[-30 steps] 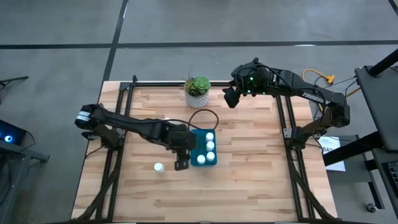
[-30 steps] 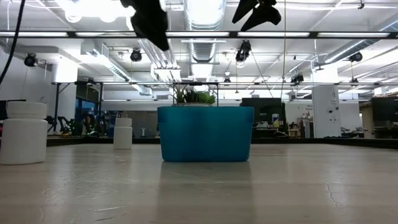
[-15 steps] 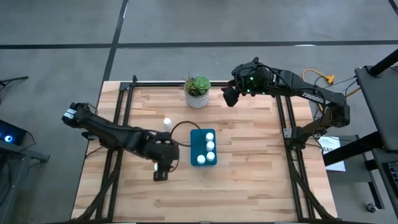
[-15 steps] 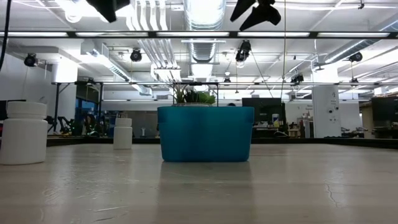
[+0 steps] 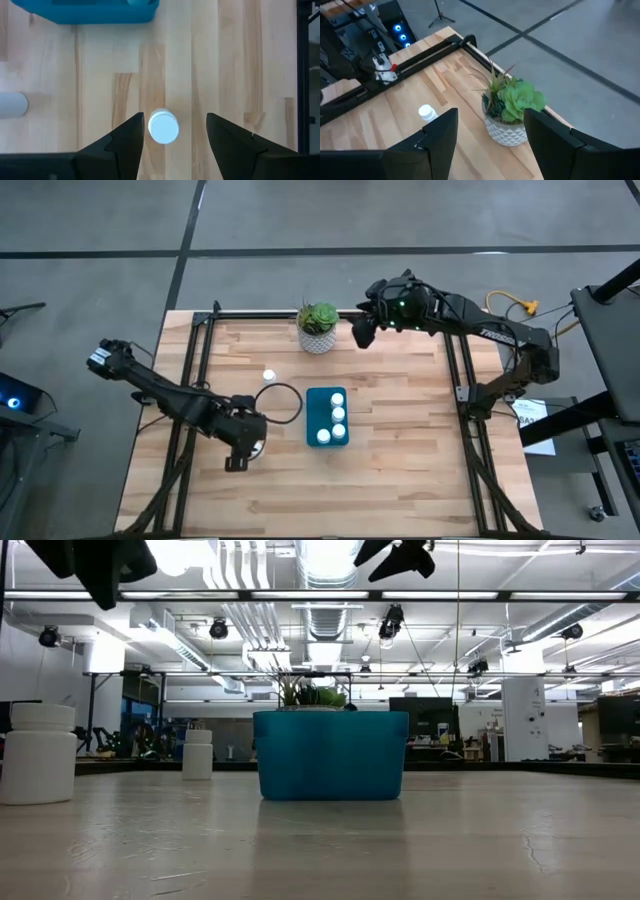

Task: Pick and place pill bottles into a basket
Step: Put the white medicine bottle into the blue bin

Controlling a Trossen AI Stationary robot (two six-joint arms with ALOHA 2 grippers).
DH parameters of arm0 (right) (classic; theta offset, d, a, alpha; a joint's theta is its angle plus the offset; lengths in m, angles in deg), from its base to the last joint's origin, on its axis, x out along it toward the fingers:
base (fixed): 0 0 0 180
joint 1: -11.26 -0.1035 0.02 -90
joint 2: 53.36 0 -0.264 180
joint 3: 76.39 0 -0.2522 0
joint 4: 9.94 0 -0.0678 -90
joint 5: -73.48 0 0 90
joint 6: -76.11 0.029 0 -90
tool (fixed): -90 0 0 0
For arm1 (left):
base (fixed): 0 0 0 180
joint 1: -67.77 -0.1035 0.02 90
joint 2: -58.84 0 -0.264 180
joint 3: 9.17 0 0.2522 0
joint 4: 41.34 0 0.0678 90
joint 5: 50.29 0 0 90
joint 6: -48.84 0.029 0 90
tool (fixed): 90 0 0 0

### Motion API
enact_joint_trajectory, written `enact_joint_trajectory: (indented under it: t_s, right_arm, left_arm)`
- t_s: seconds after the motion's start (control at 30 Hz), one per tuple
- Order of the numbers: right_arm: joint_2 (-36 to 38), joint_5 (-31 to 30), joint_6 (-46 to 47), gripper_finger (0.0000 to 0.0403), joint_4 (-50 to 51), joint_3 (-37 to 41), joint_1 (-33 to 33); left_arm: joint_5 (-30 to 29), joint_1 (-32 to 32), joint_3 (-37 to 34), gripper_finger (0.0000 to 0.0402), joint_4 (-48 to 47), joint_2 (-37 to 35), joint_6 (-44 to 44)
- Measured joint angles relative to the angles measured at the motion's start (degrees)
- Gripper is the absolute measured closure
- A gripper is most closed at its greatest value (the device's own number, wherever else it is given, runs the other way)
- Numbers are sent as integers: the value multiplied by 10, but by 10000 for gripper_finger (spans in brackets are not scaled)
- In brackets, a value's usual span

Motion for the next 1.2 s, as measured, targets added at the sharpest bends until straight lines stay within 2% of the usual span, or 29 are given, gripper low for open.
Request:
enact_joint_trajectory:
  t_s: [0.23,0.4,0.57,1.2]
  right_arm:
    - [-18,4,-22,184,-2,0,-4]
    - [-27,7,-32,184,-3,0,-14]
    - [-31,22,-37,184,-3,0,-20]
    - [-32,20,-43,184,-8,0,-20]
  left_arm:
    - [0,2,-25,205,2,-1,0]
    - [4,2,-69,205,6,6,-1]
    - [26,2,-100,205,64,9,1]
    - [31,2,-162,205,124,20,-19]
